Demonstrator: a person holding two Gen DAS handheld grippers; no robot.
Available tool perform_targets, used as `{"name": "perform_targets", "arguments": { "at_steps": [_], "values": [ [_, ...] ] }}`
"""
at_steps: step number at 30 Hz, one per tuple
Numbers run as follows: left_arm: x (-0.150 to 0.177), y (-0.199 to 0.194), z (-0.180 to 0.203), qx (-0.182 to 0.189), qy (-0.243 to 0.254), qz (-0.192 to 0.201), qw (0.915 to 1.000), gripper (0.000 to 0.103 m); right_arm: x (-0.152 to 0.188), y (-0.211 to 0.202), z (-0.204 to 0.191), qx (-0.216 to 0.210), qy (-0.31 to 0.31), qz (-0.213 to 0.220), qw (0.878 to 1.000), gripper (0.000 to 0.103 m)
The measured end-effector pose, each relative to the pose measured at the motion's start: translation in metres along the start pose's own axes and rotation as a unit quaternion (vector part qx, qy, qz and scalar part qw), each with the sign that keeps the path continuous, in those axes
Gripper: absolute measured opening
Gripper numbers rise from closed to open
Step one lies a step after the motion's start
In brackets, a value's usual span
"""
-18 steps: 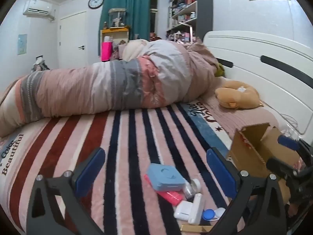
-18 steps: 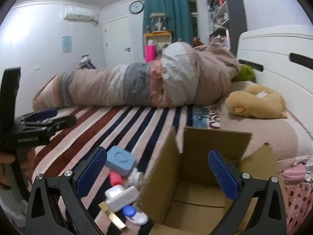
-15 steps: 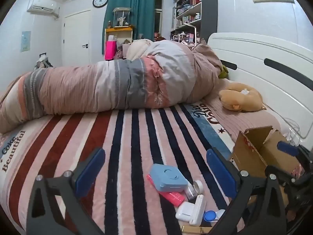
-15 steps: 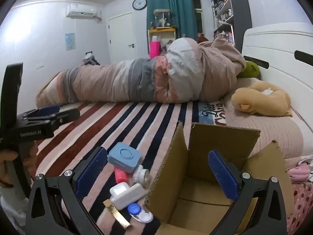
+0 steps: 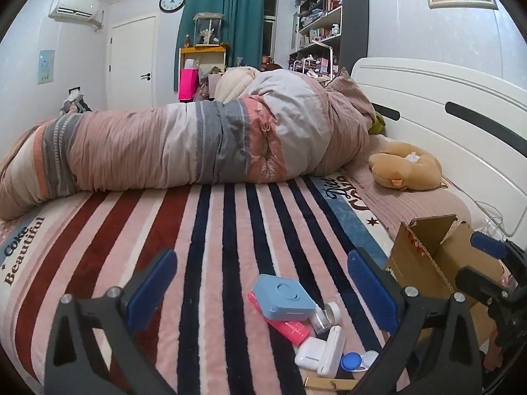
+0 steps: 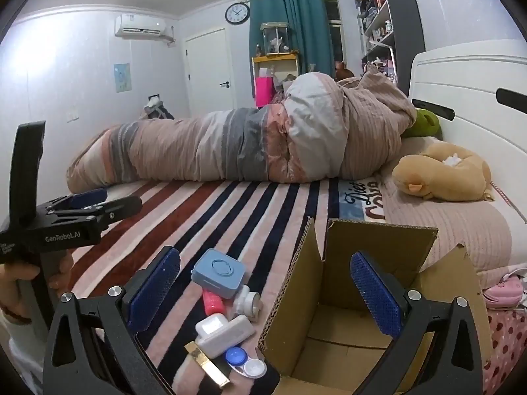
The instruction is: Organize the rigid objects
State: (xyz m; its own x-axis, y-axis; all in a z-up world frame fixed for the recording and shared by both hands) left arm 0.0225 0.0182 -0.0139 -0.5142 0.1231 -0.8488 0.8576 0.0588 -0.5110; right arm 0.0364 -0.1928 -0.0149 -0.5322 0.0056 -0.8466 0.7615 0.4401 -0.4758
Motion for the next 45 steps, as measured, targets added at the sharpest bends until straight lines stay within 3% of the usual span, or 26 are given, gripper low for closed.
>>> {"name": "perform_targets", "arguments": {
  "at_steps": [45],
  "values": [
    [0.004,-0.0071,-0.0082,-0.009,-0.009,-0.009,0.9999,0.102,-0.003,-0.0078,-0.0003,0.011,0.006,0.007,1.0,0.103]
  ]
}}
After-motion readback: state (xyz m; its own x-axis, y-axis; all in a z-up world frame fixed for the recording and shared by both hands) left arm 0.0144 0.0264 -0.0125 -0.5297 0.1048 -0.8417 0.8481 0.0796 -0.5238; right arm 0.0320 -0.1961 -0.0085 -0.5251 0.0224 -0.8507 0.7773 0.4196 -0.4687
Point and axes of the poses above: each gripper's, at about its wrist camera, not at the fingertips, and y roughly the way its jaws point, z to its right, x to its underside, the point moved 3 cm from there along y, roughly the way its jaws point, and after that the axes turned 14 degrees about y, right-handed, at the moved point
